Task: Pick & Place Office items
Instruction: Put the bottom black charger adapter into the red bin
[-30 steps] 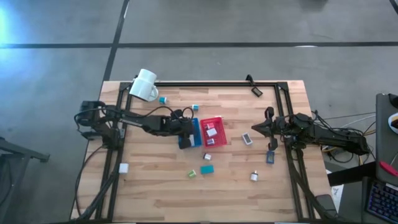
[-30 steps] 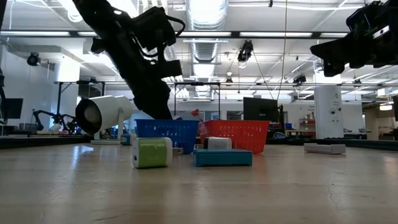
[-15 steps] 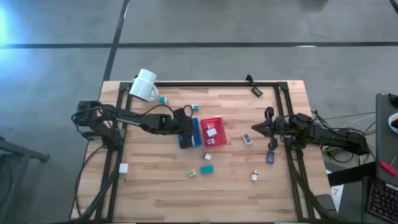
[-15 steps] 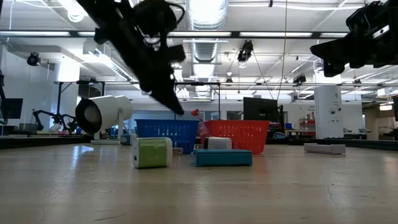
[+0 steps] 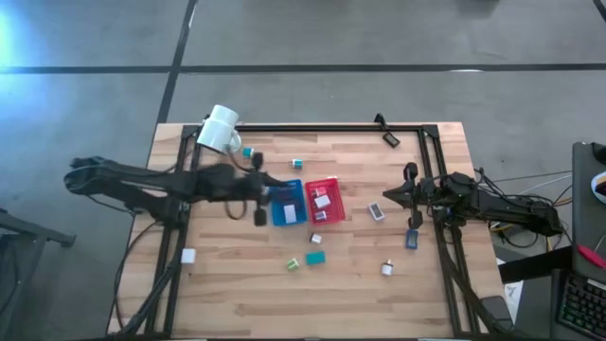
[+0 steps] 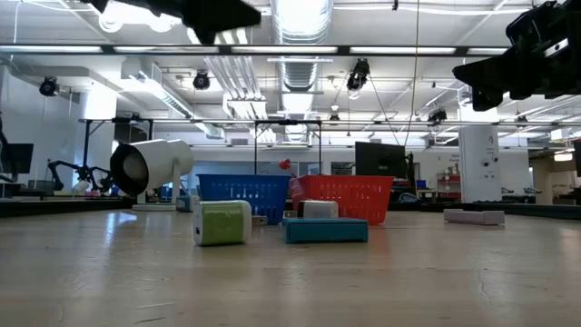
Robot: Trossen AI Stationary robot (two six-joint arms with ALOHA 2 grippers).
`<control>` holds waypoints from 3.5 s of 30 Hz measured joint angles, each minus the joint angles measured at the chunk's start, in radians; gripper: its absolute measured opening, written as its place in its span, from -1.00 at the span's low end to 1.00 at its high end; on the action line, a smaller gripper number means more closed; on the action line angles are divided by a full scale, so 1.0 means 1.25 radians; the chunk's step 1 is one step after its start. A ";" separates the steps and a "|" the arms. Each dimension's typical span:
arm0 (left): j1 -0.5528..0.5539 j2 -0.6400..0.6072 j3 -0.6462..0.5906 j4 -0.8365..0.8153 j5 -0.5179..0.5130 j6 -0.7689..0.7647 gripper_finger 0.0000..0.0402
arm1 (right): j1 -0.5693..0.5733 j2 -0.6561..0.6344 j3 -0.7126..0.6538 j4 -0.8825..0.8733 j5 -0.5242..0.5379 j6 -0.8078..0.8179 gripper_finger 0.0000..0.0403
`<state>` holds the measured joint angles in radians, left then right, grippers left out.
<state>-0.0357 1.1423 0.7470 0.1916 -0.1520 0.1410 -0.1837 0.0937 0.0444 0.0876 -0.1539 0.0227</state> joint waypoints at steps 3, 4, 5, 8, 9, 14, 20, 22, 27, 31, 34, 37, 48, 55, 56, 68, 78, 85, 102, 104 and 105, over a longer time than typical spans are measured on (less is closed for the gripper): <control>0.000 -0.066 -0.095 0.163 0.000 -0.015 -0.94 | 0.000 0.000 0.000 0.000 0.002 0.000 -0.96; 0.000 -0.085 -0.132 0.212 0.000 -0.015 -0.95 | 0.000 0.000 0.000 0.001 0.003 0.000 -0.96; 0.000 -0.105 -0.172 0.257 0.000 -0.011 -0.95 | 0.000 0.000 0.000 0.000 0.004 0.000 -0.96; 0.002 -0.161 -0.285 0.365 -0.001 -0.002 -0.95 | 0.000 0.000 -0.001 0.000 0.006 0.000 -0.96; 0.002 -0.177 -0.324 0.397 -0.001 -0.002 -0.97 | 0.000 0.000 -0.002 -0.002 0.006 0.000 -0.96; 0.002 -0.250 -0.501 0.612 0.020 -0.012 -0.97 | 0.000 0.000 -0.010 -0.001 0.014 0.016 -0.96; 0.008 -0.360 -0.585 0.594 0.011 -0.014 -0.99 | 0.000 0.000 -0.010 0.003 0.021 0.015 -0.96; 0.008 -0.379 -0.579 0.530 0.011 -0.015 -0.99 | 0.000 0.000 -0.010 0.005 0.022 0.015 -0.96; 0.009 -0.397 -0.593 0.502 0.009 0.002 -0.99 | 0.000 0.000 -0.010 0.005 0.021 0.015 -0.96; 0.009 -0.404 -0.593 0.493 0.002 0.018 -0.99 | 0.000 -0.001 -0.010 0.005 0.021 0.015 -0.96; 0.009 -0.415 -0.593 0.462 -0.003 0.022 -0.99 | 0.000 -0.001 -0.010 0.005 0.021 0.015 -0.96; 0.009 -0.434 -0.593 0.410 -0.005 0.025 -0.98 | 0.000 -0.001 -0.008 0.003 0.021 0.021 -0.96; 0.009 -0.480 -0.593 0.283 -0.060 0.037 -0.98 | 0.000 -0.001 -0.007 -0.002 0.021 0.021 -0.96; 0.009 -0.480 -0.593 0.262 -0.061 0.022 -0.98 | 0.000 -0.001 -0.007 -0.001 0.021 0.023 -0.96; 0.009 -0.480 -0.593 0.262 -0.061 0.022 -0.97 | 0.000 -0.001 -0.007 -0.001 0.021 0.023 -0.96; 0.009 -0.480 -0.593 0.254 -0.060 0.019 -0.96 | 0.000 -0.001 -0.008 -0.001 0.020 0.004 -0.96; 0.009 -0.480 -0.593 0.250 -0.060 0.006 -0.96 | 0.000 -0.001 -0.009 -0.001 0.020 -0.017 -0.96; 0.009 -0.480 -0.593 0.239 -0.060 -0.025 -0.92 | 0.000 -0.001 -0.009 -0.001 0.020 0.005 -0.96; 0.009 -0.481 -0.593 0.266 -0.095 -0.017 -0.94 | 0.000 0.089 0.027 -0.002 0.021 0.003 -0.96; 0.009 -0.481 -0.593 0.266 -0.095 -0.017 -0.94 | 0.000 0.108 0.027 0.000 0.028 -0.015 -0.96; 0.009 -0.481 -0.593 0.266 -0.095 -0.017 -0.94 | 0.000 0.116 0.027 0.005 0.040 -0.021 -0.96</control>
<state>-0.0246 0.5415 0.0055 0.5236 -0.2707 0.1192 -0.1837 0.2392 0.0776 0.0939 -0.1044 -0.0038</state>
